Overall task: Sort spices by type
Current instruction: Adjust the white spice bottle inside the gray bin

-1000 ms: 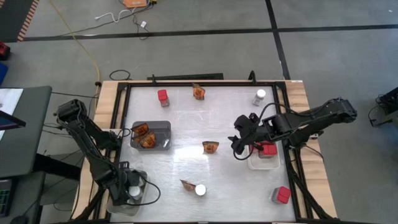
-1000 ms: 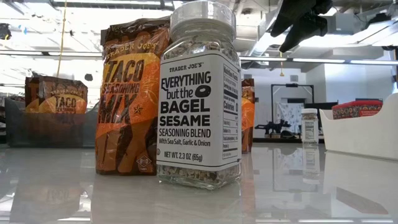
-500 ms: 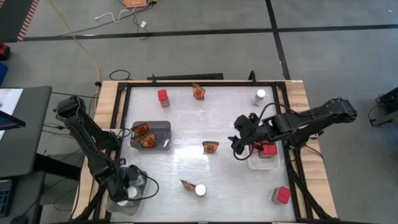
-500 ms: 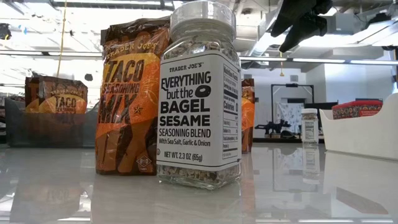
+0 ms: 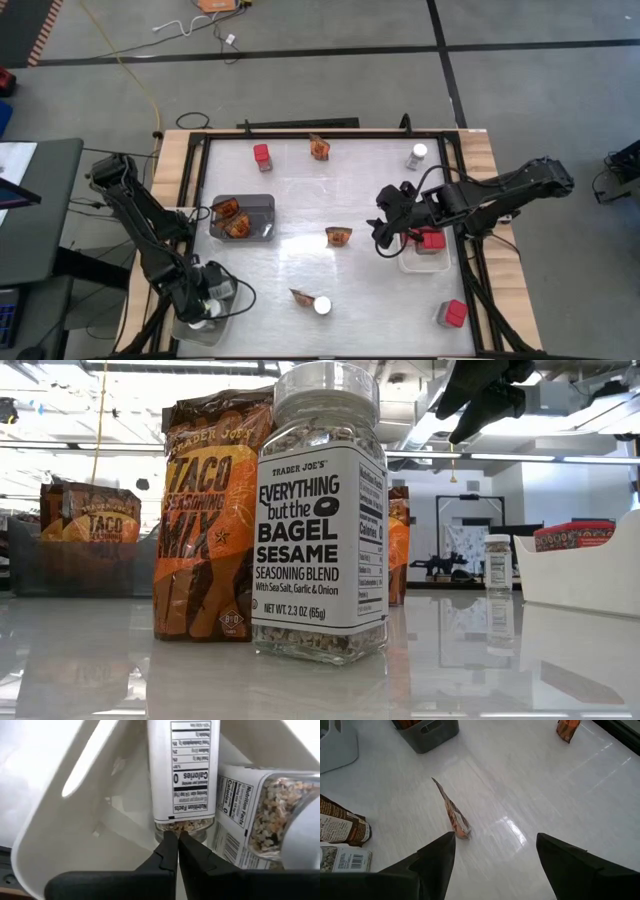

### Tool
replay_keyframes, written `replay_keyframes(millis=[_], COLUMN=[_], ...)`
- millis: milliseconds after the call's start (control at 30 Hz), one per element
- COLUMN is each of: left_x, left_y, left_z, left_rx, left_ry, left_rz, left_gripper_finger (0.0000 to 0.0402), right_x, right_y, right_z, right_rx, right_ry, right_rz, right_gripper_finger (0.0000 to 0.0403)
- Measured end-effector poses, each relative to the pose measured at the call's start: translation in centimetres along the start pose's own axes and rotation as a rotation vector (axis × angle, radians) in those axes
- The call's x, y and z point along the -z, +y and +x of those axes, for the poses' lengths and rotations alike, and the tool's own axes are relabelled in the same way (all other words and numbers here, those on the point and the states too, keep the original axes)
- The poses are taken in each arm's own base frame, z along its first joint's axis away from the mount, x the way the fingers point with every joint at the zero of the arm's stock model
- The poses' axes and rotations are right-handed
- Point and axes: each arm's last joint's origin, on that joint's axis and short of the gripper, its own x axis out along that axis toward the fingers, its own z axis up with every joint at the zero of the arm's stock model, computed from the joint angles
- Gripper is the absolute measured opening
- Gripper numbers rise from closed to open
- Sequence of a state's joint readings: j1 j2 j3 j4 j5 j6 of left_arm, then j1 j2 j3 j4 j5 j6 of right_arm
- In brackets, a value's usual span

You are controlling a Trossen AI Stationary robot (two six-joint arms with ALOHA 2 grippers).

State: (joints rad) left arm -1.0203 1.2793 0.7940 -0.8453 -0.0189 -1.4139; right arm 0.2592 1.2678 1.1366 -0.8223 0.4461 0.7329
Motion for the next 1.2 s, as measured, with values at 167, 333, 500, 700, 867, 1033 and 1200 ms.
replay_keyframes(millis=[167,333,500,700,867,1033,1200], left_x=[-0.03,-0.04,-0.06,-0.15,-0.15,-0.11,-0.20], left_y=[-0.04,-0.04,-0.05,-0.17,-0.31,-0.35,-0.35], left_z=[-0.04,-0.05,-0.06,-0.07,-0.11,-0.11,-0.11], left_rx=[0.002,0.003,0.004,0.014,0.029,0.034,0.031], left_ry=[-0.008,-0.010,-0.019,-0.044,-0.036,-0.023,-0.059], left_rz=[-0.026,-0.075,-0.076,-0.074,-0.099,-0.103,-0.097], left_gripper_finger=[0.0027,0.0076,0.0125,0.0163,0.0183,0.0200,0.0209], right_x=[0.00,0.00,0.00,0.00,0.00,0.00,0.00], right_y=[0.00,0.00,0.00,0.00,0.00,0.00,0.00], right_z=[0.00,0.00,0.00,0.00,0.00,0.00,0.00], right_rx=[0.000,0.000,0.000,0.000,0.000,0.000,0.000], right_ry=[0.000,0.000,0.000,0.000,0.000,0.000,0.000], right_rz=[0.000,0.000,0.000,0.000,0.000,-0.001,-0.001], right_gripper_finger=[0.0306,0.0306,0.0306,0.0306,0.0306,0.0306,0.0306])
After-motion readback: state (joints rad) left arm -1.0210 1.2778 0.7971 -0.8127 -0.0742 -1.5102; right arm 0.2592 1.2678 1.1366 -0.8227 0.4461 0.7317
